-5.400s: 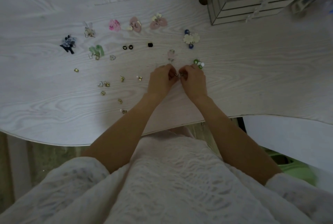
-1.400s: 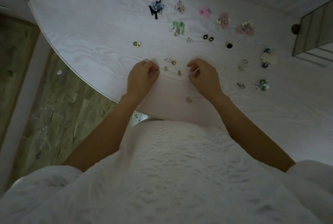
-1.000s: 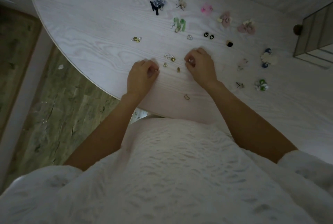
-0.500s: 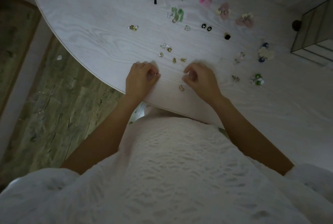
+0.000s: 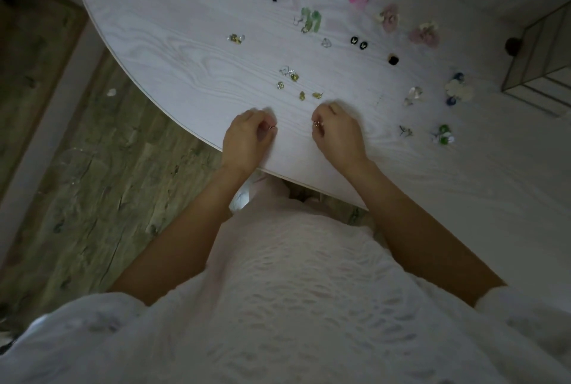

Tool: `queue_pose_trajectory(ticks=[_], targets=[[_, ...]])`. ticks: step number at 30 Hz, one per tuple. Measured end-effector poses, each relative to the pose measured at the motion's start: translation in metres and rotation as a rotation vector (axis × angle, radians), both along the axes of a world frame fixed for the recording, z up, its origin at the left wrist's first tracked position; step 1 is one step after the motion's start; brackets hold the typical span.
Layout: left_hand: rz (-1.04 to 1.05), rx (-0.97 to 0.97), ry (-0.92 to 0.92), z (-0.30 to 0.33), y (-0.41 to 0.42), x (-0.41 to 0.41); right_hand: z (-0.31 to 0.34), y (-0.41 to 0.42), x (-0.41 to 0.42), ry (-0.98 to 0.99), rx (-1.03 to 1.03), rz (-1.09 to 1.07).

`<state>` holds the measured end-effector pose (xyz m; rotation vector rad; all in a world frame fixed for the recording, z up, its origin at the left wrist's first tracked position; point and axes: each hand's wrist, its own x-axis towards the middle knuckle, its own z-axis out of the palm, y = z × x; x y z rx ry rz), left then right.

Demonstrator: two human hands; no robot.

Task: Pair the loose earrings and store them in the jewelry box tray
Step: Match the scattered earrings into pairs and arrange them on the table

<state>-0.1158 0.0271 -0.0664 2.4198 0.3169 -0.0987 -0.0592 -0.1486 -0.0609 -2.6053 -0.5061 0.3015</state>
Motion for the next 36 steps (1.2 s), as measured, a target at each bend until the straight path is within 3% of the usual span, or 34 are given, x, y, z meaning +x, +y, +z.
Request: queue_pose_trajectory(ticks=[8, 12, 17, 23, 36], targets=[[0.026, -0.032, -0.007, 0.003, 0.012, 0.013, -0.004, 0.010, 0.018, -0.096, 0.025, -0.040], [-0.101, 0.053, -0.093, 0.004, 0.010, 0.022, -0.003, 0.005, 0.012, -0.052, 0.018, -0.010], [-0.312, 0.208, -0.217, 0.005, -0.010, 0.056, 0.000, -0.014, 0.010, 0.058, 0.077, -0.188], [-0.443, 0.294, -0.230, 0.000, -0.031, 0.084, -0.004, -0.018, 0.020, 0.152, 0.209, -0.405], [-0.311, 0.185, -0.209, -0.006, -0.019, 0.084, -0.003, -0.013, 0.027, 0.144, 0.203, -0.386]])
